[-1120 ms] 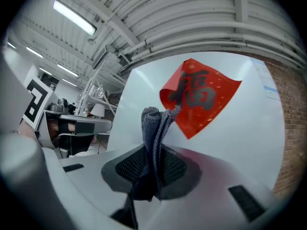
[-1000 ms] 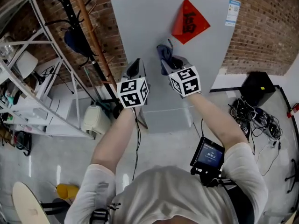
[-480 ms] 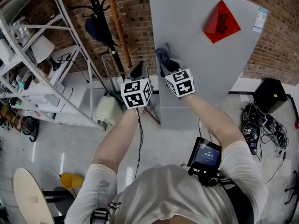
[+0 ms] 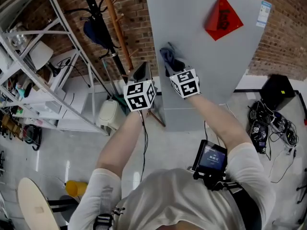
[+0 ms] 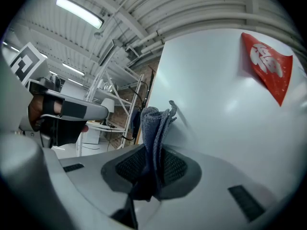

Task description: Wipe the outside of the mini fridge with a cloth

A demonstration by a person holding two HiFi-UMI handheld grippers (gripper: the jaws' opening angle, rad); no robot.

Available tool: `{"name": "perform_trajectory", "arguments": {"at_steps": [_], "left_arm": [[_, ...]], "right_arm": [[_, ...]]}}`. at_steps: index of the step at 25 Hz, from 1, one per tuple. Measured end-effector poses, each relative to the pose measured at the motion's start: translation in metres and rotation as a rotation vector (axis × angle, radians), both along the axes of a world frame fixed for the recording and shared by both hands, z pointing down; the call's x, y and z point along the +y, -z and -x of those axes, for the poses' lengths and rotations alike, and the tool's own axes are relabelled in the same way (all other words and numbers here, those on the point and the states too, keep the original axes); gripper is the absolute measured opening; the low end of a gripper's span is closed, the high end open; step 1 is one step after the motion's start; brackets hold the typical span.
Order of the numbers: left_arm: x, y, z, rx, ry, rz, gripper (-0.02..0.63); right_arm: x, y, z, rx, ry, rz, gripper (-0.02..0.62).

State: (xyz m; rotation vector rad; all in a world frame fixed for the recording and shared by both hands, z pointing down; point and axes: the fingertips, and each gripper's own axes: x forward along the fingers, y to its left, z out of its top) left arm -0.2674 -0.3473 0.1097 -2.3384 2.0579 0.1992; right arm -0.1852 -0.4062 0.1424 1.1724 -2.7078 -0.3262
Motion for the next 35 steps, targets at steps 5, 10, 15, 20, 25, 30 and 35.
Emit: {"name": "perform_trajectory", "arguments": {"at_steps": [5,10,15,20,25,30,35], "left_arm": [[-0.011,0.000,-0.032,0.003,-0.041,0.003,0.000],[-0.022,0.000,-0.071,0.005,-0.089,0.004,0.000],[-0.034,-0.003,-0.111,0.008,-0.135,0.012,0.000],[-0.043,-0.003,-0.149,-0.005,-0.165,0.008,0.000],[-0.052,-0.006,-0.183,-0.014,-0.187,0.017,0.000],[-0.061,-0.008,-0.218,-0.016,-0.209,0.020,0.001],[-0.071,-0.007,-0.260,-0.016,-0.245,0.017,0.000]], "right_arm": [[-0.005,0.007,-0.036,0.004,-0.033,-0.014,0.080],[-0.010,0.012,-0.081,0.004,-0.073,-0.022,0.080],[-0.019,0.014,-0.131,-0.008,-0.128,-0.022,0.080],[-0.029,0.013,-0.182,-0.024,-0.178,-0.015,0.080],[-0.040,0.011,-0.231,-0.034,-0.226,-0.006,0.080],[-0.050,0.008,-0.276,-0.038,-0.265,0.000,0.080],[-0.061,0.011,-0.322,-0.053,-0.311,0.005,0.080]]}}
